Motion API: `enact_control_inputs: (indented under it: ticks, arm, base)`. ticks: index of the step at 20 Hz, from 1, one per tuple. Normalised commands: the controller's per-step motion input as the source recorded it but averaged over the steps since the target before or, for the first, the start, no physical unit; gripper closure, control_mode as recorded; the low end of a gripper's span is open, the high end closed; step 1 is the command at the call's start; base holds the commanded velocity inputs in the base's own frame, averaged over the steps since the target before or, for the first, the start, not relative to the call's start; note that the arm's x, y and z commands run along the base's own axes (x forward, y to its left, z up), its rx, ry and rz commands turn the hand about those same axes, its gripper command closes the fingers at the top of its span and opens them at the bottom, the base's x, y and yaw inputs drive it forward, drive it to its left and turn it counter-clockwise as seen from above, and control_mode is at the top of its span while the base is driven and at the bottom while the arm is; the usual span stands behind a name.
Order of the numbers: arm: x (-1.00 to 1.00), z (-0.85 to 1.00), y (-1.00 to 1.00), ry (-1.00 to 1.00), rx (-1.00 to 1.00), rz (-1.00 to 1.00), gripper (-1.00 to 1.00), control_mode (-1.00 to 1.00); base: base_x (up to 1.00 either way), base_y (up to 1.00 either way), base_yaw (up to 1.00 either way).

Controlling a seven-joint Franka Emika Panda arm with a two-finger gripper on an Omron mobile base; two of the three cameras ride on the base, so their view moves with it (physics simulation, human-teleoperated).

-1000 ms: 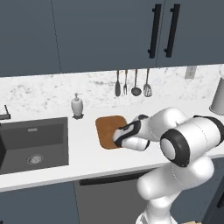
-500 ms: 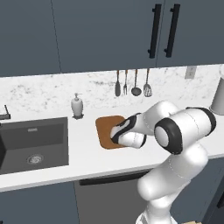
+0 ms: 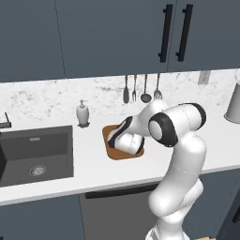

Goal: Pick up the sponge from the counter and clean the cutting board by briefly scrubbing or pressing down on the cutting board. Once finished, release the sponge.

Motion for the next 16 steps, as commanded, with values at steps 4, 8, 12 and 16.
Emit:
enact_control_inputs:
  ticks: [4, 8, 12, 16]
  arm:
    - [0.34, -0.52, 0.00, -0.24, 0.00, 0.00, 1.00, -1.00]
    - [0.40, -0.36, 0.00, -0.17, 0.00, -0.01, 1.00, -1.00]
    - [0.47, -0.29, 0.00, -0.06, 0.00, -0.02, 1.00, -1.00]
    - [0.61, -0.33, 0.00, 0.00, 0.00, -0.02, 1.00, -1.00]
  base:
    - [0.00, 0.00, 0.00]
    - [0.00, 0.00, 0.00]
    - [0.00, 0.00, 0.00]
    - [0.00, 0.00, 0.00]
